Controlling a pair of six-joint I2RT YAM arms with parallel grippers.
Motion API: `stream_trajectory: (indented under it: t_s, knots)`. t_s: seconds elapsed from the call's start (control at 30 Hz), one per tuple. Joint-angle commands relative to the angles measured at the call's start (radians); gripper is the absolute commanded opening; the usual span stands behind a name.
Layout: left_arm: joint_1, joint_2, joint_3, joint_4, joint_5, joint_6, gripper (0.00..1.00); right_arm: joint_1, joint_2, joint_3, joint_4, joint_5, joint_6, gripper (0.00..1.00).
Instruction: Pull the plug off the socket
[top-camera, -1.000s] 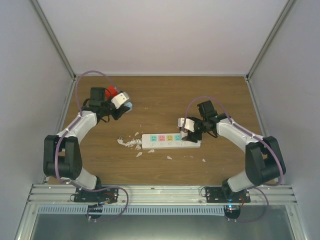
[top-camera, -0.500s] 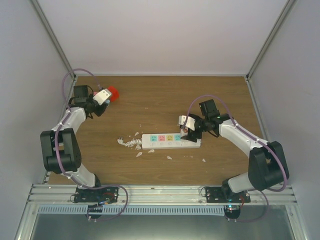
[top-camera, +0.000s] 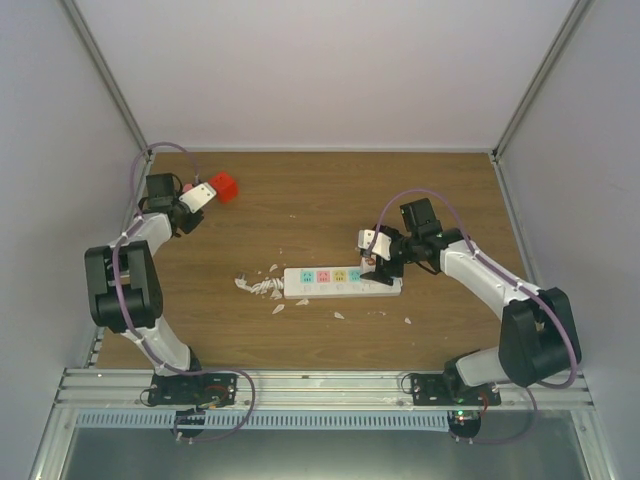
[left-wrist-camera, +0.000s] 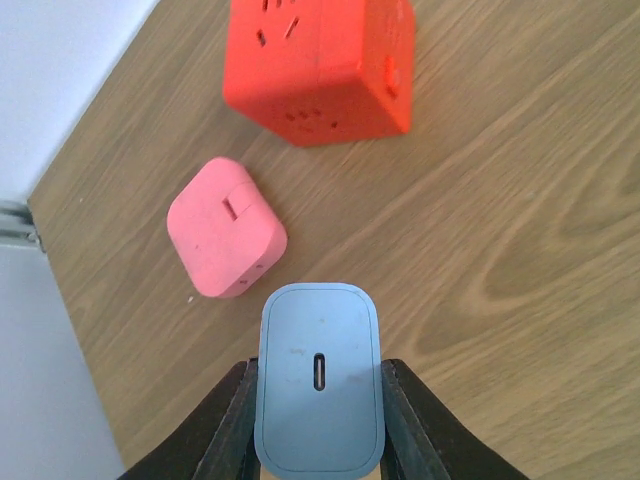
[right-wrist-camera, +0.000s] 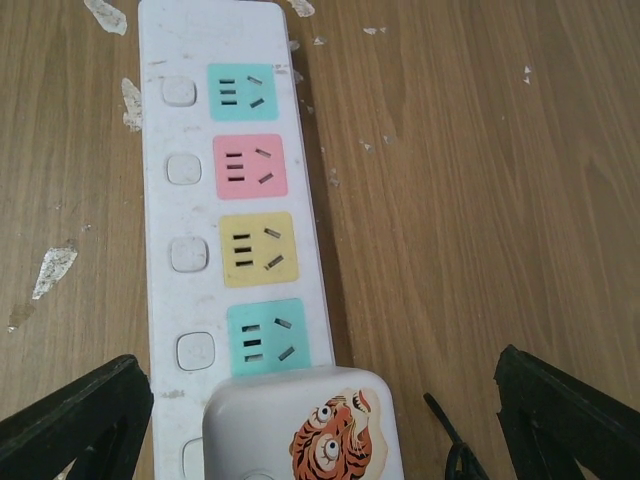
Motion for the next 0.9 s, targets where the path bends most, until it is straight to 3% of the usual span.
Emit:
stream_trajectory:
  t_s: [0.0, 0.67, 0.87]
  knots:
    - [0.010, 0.044, 0.030, 0.123, -0.096, 0.069, 0.27, 0.011, -0.026, 0.006, 0.019, -0.031, 0.010, 0.95]
    - [0.011, 0.185, 0.006, 0.282, -0.242, 0.175, 0.32, 0.010, -0.026, 0.003, 0.023, -0.031, 0.016, 0.98]
    - [0.011, 0.174, -0.004, 0.252, -0.206, 0.153, 0.49, 0.010, -0.034, 0.010, 0.016, -0.037, 0.017, 0.98]
